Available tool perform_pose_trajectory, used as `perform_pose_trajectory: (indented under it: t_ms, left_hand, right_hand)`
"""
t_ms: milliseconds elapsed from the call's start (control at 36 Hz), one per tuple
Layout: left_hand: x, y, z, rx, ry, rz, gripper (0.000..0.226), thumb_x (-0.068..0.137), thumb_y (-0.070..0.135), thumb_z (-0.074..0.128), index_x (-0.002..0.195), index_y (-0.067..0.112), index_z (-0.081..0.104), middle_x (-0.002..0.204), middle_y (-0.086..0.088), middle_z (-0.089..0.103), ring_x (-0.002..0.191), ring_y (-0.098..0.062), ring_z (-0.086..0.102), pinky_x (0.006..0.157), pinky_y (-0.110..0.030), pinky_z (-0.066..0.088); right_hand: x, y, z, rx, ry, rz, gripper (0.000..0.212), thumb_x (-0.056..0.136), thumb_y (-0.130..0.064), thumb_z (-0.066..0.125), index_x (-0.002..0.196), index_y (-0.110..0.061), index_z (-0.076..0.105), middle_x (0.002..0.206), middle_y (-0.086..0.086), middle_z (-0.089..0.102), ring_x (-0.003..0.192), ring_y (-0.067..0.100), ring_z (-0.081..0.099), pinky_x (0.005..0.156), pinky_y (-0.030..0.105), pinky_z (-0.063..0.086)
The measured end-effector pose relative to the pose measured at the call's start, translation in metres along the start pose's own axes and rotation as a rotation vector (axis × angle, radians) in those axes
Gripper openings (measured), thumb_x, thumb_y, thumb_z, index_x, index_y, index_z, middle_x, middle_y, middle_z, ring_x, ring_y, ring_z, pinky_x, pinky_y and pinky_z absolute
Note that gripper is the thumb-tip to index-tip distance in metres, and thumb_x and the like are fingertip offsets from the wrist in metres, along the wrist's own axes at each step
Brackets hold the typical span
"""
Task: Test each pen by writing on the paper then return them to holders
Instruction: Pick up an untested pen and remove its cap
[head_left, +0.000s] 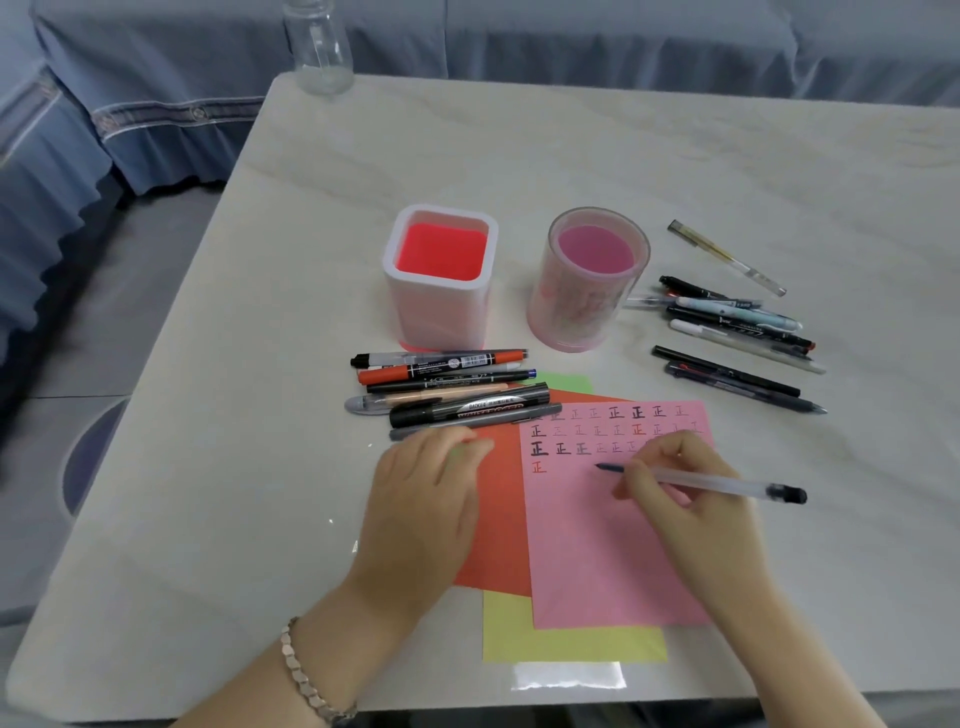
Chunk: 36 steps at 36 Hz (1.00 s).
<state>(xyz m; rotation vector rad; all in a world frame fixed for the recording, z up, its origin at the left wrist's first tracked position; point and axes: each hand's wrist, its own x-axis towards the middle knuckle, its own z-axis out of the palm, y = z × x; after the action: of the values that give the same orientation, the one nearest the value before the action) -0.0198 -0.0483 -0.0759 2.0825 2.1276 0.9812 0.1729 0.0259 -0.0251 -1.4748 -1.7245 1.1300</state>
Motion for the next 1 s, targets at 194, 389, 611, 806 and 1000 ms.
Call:
perform_pose_trajectory:
  t_ms: [194,389,611,806,1000]
  left_hand:
    - [0.004,-0.026,-0.023,0.108,-0.103,-0.129,0.022,0.088,0.024,0.041,0.089,0.017,0.062,0.087,0.002,0.061,0.079,-0.017,0.045,0.066,-0.029,0.032]
    - [0.003,-0.024,-0.028,-0.077,-0.242,-0.253,0.03,0.088,0.034,0.039,0.089,0.016,0.063,0.087,0.007,0.053,0.08,-0.008,0.04,0.077,-0.016,0.034]
    - [0.022,0.022,-0.05,-0.824,-0.204,-0.604,0.019,0.085,0.005,0.062,0.087,0.024,0.065,0.076,0.01,0.068,0.07,0.0,0.062,0.063,-0.009,0.043]
    - [0.036,0.044,-0.061,-1.084,-0.096,-0.662,0.011,0.079,0.001,0.064,0.083,0.011,0.066,0.066,0.011,0.067,0.063,0.002,0.06,0.058,-0.009,0.044]
    - [0.041,0.052,-0.063,-1.146,-0.132,-0.645,0.012,0.08,-0.001,0.063,0.081,0.01,0.066,0.067,0.01,0.068,0.064,0.003,0.06,0.059,-0.007,0.042]
  right_hand:
    - [-0.004,-0.013,0.008,0.073,-0.091,0.004,0.012,0.081,-0.001,0.061,0.072,-0.007,0.055,0.063,-0.006,0.068,0.065,-0.01,0.057,0.056,0.005,0.036]
    - [-0.002,-0.023,0.015,0.156,-0.093,0.039,0.019,0.078,-0.003,0.067,0.069,-0.02,0.064,0.07,-0.006,0.07,0.067,-0.002,0.062,0.06,0.007,0.042]
    - [-0.006,-0.034,0.011,0.607,-0.12,0.143,0.009,0.071,-0.025,0.071,0.069,-0.016,0.072,0.069,0.009,0.071,0.072,0.019,0.069,0.077,0.032,0.053]
    - [-0.006,-0.039,-0.001,0.751,-0.163,0.086,0.052,0.038,-0.059,0.083,0.067,-0.017,0.072,0.065,0.005,0.069,0.063,0.018,0.068,0.064,0.022,0.053]
    - [-0.007,-0.038,-0.006,0.711,-0.174,0.071,0.05,0.04,-0.06,0.081,0.065,-0.018,0.072,0.064,0.005,0.069,0.063,0.016,0.067,0.065,0.021,0.053]
